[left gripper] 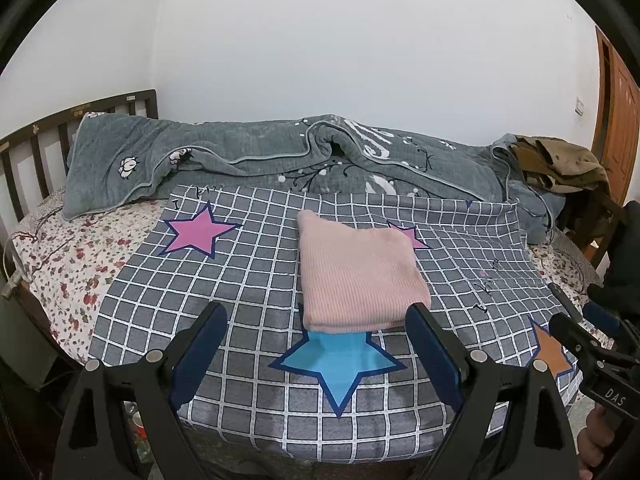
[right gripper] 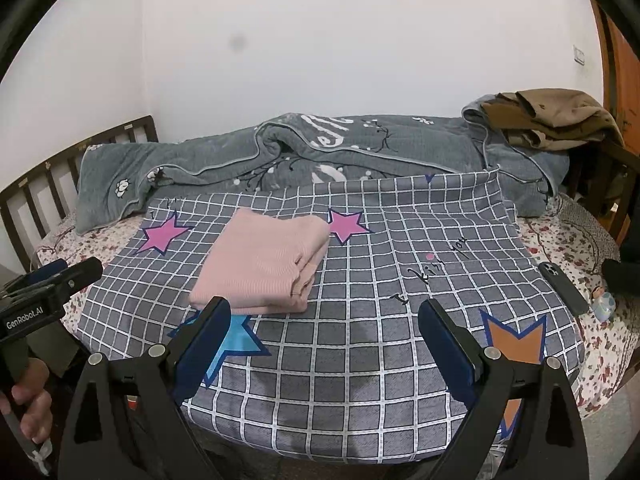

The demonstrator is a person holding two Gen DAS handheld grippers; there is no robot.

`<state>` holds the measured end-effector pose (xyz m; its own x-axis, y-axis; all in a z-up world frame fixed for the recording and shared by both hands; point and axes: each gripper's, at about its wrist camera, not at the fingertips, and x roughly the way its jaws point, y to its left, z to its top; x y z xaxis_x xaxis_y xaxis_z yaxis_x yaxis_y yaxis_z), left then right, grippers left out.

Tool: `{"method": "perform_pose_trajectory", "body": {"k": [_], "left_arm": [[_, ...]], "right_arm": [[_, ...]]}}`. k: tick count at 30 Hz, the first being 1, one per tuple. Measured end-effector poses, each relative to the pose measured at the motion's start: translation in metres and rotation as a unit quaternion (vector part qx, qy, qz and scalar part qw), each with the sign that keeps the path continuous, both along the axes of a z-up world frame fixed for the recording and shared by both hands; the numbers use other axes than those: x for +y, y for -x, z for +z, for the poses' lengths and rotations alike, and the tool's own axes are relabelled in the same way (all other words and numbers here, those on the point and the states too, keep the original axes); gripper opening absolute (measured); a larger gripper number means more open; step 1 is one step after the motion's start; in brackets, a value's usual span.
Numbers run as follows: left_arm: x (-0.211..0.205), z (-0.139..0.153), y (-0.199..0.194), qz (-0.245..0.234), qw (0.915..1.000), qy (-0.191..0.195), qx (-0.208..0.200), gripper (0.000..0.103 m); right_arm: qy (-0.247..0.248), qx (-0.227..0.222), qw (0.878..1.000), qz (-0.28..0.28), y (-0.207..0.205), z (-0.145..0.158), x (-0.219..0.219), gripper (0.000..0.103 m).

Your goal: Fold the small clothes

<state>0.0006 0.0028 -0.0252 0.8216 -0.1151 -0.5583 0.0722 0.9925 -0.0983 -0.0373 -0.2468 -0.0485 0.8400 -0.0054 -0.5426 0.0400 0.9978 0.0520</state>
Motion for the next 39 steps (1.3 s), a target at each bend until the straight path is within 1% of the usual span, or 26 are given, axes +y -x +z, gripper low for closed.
{"method": "perform_pose_trajectory", "body": {"k": [39], "left_arm": [[-0.0004,0.0047,0.0064,-0.001,1.0,-0.004,-0.006,0.091]], "right_arm": [[-0.014,0.0,1.0,0.001,0.0024,0.0031,-0.0039,0.094]]}}
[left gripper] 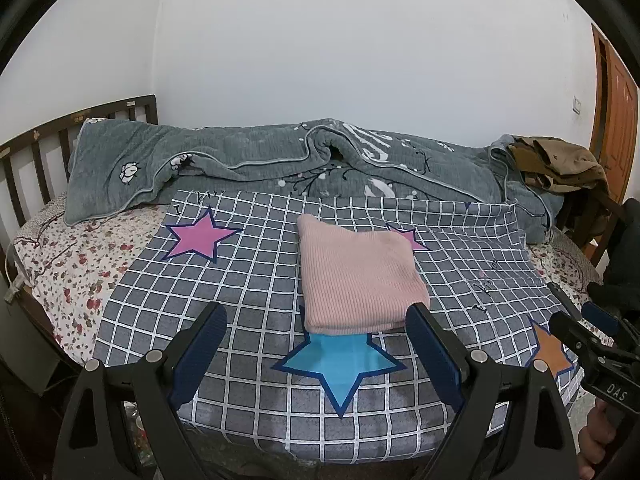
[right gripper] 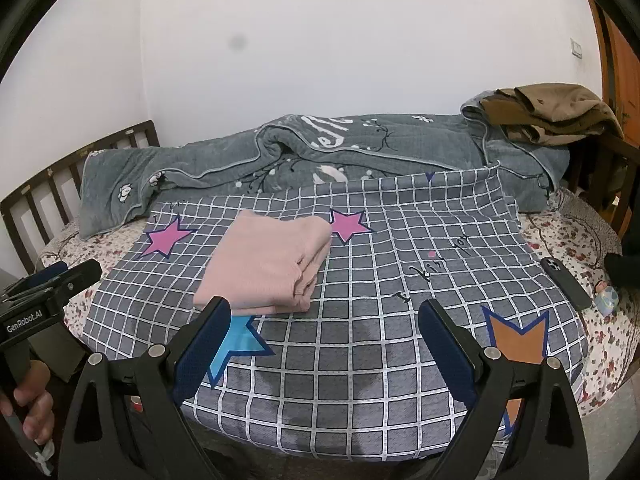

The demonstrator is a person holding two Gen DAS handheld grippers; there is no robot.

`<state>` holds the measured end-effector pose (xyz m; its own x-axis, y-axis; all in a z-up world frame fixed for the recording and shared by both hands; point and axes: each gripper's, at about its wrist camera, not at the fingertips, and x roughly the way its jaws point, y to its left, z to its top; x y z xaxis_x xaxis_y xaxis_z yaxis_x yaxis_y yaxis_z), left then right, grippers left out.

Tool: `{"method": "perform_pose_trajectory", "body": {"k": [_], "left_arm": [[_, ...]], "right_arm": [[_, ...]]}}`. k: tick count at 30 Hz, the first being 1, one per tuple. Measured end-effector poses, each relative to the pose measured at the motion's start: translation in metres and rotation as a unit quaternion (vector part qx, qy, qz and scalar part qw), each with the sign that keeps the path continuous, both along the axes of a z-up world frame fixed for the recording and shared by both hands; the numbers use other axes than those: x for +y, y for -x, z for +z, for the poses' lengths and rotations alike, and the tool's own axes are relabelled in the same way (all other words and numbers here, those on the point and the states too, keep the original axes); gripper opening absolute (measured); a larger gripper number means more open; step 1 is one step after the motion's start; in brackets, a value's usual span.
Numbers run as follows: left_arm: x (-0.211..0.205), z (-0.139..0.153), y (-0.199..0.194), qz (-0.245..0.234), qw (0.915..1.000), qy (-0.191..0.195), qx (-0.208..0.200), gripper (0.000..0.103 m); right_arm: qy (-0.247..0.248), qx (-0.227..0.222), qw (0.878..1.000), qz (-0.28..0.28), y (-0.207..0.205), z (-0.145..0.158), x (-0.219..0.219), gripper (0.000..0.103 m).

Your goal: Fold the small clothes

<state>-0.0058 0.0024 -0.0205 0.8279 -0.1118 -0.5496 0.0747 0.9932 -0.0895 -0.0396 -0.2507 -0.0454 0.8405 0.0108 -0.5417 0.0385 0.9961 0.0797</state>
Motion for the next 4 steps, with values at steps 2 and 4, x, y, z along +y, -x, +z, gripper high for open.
{"method": "perform_pose_trajectory", "body": {"k": [2,4], "left_arm": [[0.0,0.0002,0.0002,0.0,1.0,-0.001,0.0,0.091],[0.0004,0.0005,0.0002,0.002,1.0,-0.001,-0.002,0.091]], "right_arm": [[0.0,0.0,1.0,0.001,-0.0003,0.0001,0.0006,0.094],[-0.002,0.0,1.0,0.001,-0.0005,0.0002,0.0007,0.094]]}}
